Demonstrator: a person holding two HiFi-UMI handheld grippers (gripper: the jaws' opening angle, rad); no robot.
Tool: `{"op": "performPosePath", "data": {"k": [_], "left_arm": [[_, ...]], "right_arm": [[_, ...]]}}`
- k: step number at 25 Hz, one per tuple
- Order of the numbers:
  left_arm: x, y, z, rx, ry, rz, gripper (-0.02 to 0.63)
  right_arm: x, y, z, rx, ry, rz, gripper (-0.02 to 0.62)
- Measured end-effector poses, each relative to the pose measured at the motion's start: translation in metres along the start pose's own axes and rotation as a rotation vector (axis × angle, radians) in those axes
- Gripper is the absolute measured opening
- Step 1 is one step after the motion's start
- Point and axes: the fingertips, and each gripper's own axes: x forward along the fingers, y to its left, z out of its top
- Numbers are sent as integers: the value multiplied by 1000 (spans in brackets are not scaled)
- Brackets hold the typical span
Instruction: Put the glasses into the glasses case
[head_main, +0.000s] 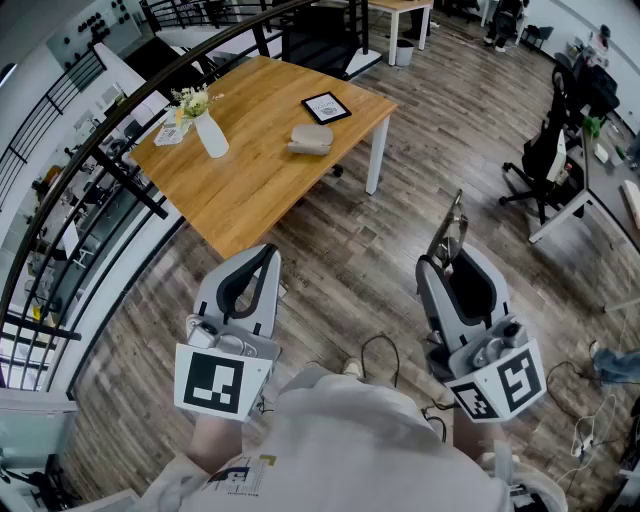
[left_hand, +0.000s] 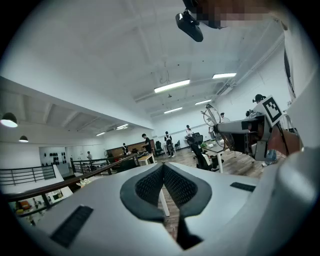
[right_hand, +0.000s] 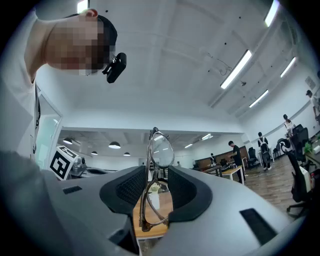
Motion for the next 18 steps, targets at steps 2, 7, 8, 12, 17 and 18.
{"op": "performPosePath", "data": {"k": [2,7,8,12,17,18], "left_arm": [[2,-1,-2,-8,3,-3,17],[1,4,-4,9,-37,20,17],[0,2,-5,8,-32,20,17],[-2,-6,-7,-3,12,21,17],[-6,-4,-5,3,25,33,17],[-6,-4,-5,2,27,31,17]], "right_arm": [[0,-1,-2,-19,12,-4,161],[-2,0,-7,-63,36,0,163],[-3,-2,-7,-61,35,-1,164],[-6,-4,-10,-64,38,3,164],[-2,2,-12,-74,46,24,164],[-1,3,-13,-77,48,27,164]]}}
